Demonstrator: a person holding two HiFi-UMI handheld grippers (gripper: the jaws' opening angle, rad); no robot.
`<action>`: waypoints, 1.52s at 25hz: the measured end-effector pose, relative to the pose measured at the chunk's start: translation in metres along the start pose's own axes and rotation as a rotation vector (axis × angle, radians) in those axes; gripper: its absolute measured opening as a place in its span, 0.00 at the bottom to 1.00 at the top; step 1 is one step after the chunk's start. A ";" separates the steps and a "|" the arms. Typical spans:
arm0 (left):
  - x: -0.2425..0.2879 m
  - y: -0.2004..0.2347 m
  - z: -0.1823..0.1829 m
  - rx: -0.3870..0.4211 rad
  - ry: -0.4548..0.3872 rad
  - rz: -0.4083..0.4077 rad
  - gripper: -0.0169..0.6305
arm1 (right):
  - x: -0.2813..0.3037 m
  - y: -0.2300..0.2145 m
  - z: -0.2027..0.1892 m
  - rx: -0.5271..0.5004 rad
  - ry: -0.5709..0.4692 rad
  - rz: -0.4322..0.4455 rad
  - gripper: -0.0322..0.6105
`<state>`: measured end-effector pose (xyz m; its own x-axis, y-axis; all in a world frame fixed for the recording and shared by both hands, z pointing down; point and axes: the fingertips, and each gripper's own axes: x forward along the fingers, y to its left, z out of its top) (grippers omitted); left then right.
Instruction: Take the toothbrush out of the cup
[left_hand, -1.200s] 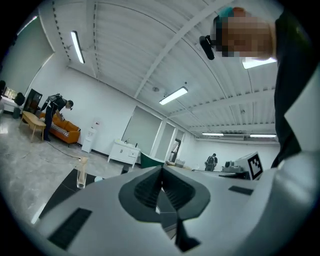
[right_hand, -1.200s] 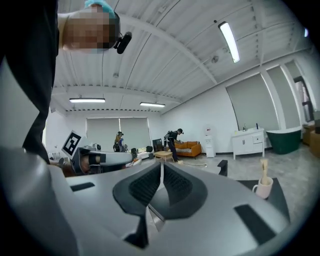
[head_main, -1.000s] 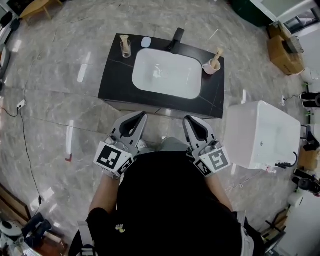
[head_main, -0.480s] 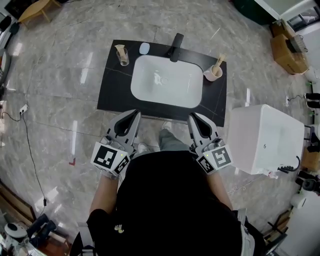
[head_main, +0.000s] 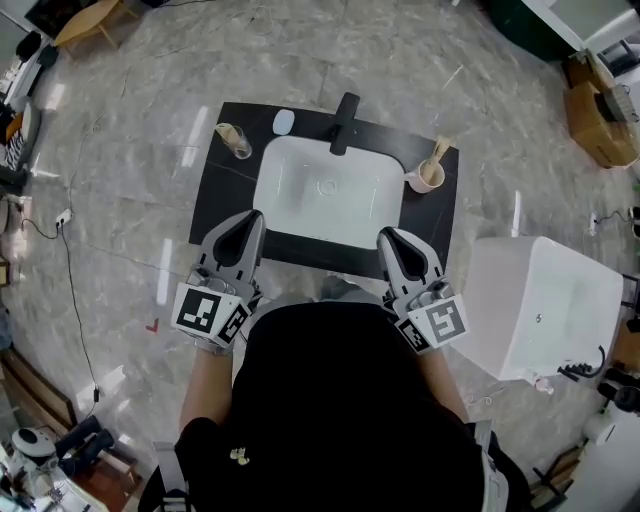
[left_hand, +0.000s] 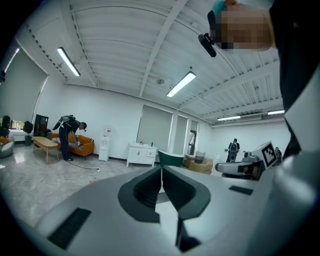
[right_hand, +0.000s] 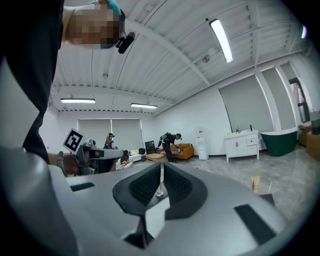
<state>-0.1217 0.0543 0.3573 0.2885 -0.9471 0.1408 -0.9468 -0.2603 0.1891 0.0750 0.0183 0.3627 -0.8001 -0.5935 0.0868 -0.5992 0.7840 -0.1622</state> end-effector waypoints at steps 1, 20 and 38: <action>0.004 0.003 0.002 0.000 -0.001 0.019 0.06 | 0.001 -0.008 0.000 0.017 0.000 0.003 0.11; 0.056 0.107 -0.028 -0.021 0.107 0.061 0.06 | 0.066 -0.033 0.003 0.083 0.012 -0.130 0.11; 0.100 0.243 -0.138 -0.042 0.329 0.202 0.27 | 0.051 -0.021 -0.004 0.048 0.086 -0.408 0.11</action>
<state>-0.3036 -0.0778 0.5518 0.1331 -0.8660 0.4820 -0.9846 -0.0601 0.1639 0.0465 -0.0282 0.3748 -0.4979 -0.8349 0.2346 -0.8672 0.4771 -0.1426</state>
